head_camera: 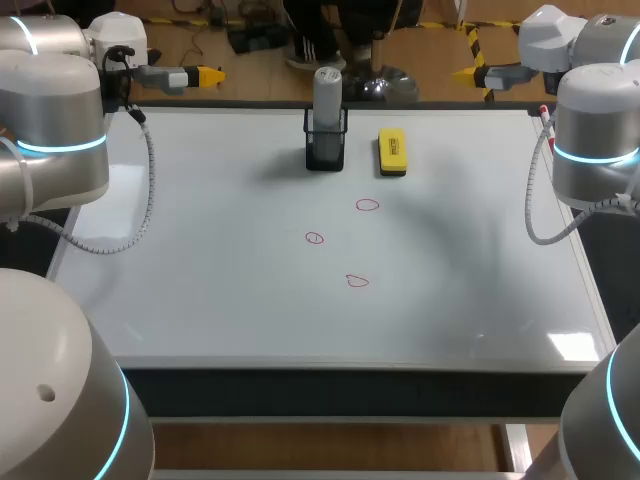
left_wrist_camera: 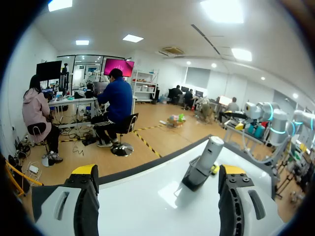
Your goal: Pick up the inspection probe, press it on each red-marked spot on the whiteboard one by one, put down the probe, pick up the eraser, and wipe off all the red marks.
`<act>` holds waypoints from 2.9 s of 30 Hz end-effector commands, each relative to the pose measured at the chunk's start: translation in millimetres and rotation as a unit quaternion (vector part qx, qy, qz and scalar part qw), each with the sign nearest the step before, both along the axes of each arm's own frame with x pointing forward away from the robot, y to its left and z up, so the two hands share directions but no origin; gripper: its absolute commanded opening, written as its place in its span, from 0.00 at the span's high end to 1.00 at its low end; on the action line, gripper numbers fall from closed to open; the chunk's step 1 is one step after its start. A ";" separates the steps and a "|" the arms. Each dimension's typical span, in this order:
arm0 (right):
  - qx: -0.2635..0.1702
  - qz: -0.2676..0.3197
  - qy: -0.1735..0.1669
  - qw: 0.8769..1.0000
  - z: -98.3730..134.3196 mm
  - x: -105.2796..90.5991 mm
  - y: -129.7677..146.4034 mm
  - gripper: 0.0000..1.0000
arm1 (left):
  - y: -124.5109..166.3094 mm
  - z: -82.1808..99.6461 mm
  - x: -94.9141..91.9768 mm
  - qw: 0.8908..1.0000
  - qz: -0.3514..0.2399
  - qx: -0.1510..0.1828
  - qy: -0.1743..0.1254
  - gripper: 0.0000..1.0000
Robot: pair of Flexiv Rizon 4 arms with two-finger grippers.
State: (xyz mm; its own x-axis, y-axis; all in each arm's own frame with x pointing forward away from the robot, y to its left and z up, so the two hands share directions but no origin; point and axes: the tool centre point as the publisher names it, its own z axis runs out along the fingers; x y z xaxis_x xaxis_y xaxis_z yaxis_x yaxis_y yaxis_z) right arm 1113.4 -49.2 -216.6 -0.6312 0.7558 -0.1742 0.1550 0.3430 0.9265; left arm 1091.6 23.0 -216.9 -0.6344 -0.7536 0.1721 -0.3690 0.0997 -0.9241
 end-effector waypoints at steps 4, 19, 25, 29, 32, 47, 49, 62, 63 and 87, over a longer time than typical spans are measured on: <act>0.000 0.000 0.001 1.000 0.1 0.4 -0.2 0.00 | -0.1 -0.1 0.0 1.000 0.000 -0.001 0.000 0.00; 0.000 0.000 0.001 1.000 0.1 0.4 -0.2 0.00 | -14.6 2.1 0.5 0.999 -0.047 -0.012 -0.017 0.00; 0.000 0.000 0.001 1.000 0.1 0.4 -0.2 0.00 | -34.5 4.5 -1.3 0.990 -0.128 -0.034 -0.042 0.00; 0.000 0.000 0.001 1.000 0.1 0.4 -0.2 0.00 | -49.7 6.2 -2.6 0.982 -0.171 -0.054 -0.055 0.00; 0.000 0.000 0.001 1.000 0.1 0.4 -0.2 0.00 | -59.1 5.7 -3.9 0.973 -0.206 -0.083 -0.069 0.00; 0.000 0.000 0.001 1.000 0.1 0.4 -0.2 0.00 | -111.8 -10.3 -7.9 0.940 -0.311 -0.115 -0.086 0.00; 0.000 0.000 0.001 1.000 0.1 0.4 -0.2 0.00 | -118.2 -12.3 -6.0 0.937 -0.318 -0.117 -0.089 0.00; 0.000 0.000 0.001 1.000 0.1 0.4 -0.2 0.00 | -146.9 -28.1 8.8 0.930 -0.333 -0.112 -0.107 0.00; 0.000 0.000 0.001 1.000 0.1 0.4 -0.2 0.00 | -149.8 -29.5 9.7 0.929 -0.336 -0.114 -0.109 0.00; 0.000 0.000 0.001 1.000 0.1 0.4 -0.2 0.00 | -216.5 -52.2 20.5 0.912 -0.374 -0.122 -0.112 0.00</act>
State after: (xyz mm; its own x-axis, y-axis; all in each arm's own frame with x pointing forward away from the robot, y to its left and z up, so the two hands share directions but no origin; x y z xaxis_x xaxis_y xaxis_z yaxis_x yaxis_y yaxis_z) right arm 1113.3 -49.2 -216.6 -0.6311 0.7559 -0.1742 0.1550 0.3430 0.9265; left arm 1103.7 -187.9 -263.1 -0.9938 -0.0768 0.0804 -0.0834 0.0367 -0.9958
